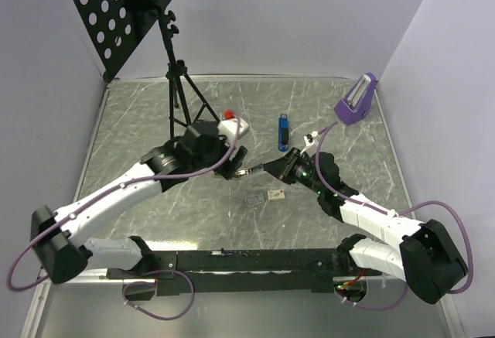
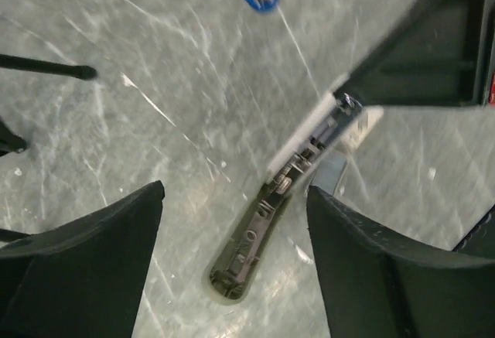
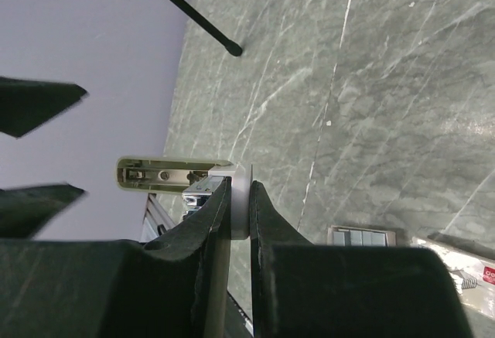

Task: Load the staples into the stapler

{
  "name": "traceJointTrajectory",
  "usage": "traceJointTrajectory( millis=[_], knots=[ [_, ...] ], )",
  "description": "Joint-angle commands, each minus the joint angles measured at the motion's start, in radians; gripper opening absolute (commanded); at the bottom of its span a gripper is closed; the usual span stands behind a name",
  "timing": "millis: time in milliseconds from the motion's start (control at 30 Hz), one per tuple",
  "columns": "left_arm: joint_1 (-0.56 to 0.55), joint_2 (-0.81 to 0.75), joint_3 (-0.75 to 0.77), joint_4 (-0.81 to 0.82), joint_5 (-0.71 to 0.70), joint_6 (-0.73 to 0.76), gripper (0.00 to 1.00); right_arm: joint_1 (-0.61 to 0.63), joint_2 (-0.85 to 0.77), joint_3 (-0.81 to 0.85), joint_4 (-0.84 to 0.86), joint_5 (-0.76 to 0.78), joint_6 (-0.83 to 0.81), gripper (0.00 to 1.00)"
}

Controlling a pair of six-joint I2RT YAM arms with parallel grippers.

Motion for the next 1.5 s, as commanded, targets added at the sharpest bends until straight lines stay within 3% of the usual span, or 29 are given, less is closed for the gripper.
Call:
traceJointTrajectory(
  millis=[0, 100, 467, 700, 1233, 1300, 1467],
  knots=[
    [-0.044, 0.071, 0.088, -0.16, 0.051, 0.125, 0.74, 0.012, 0.002, 0.045, 0.086, 0.0, 0.011, 0.0],
    [-0.061, 0.12, 0.118, -0.193, 0.083, 0.149, 0.63, 0.013, 0.008, 0.041, 0.089, -0.006, 0.012, 0.0],
    [-0.081, 0.251, 0.151, -0.228, 0.063, 0.249, 0.51, 0.015, 0.017, 0.023, 0.126, -0.025, 0.034, 0.0],
    [-0.079, 0.275, 0.153, -0.213, 0.063, 0.283, 0.34, 0.017, 0.02, 0.022, 0.135, -0.034, 0.04, 0.0],
    [-0.095, 0.285, 0.108, -0.16, 0.109, 0.326, 0.29, 0.017, 0.063, 0.022, 0.183, -0.072, 0.072, 0.0],
    [-0.096, 0.283, 0.104, -0.164, 0.115, 0.334, 0.21, 0.017, 0.068, 0.02, 0.186, -0.078, 0.076, 0.0],
    [-0.095, 0.274, 0.084, -0.19, 0.1, 0.347, 0.12, 0.015, 0.082, 0.018, 0.193, -0.084, 0.081, 0.0]
  ],
)
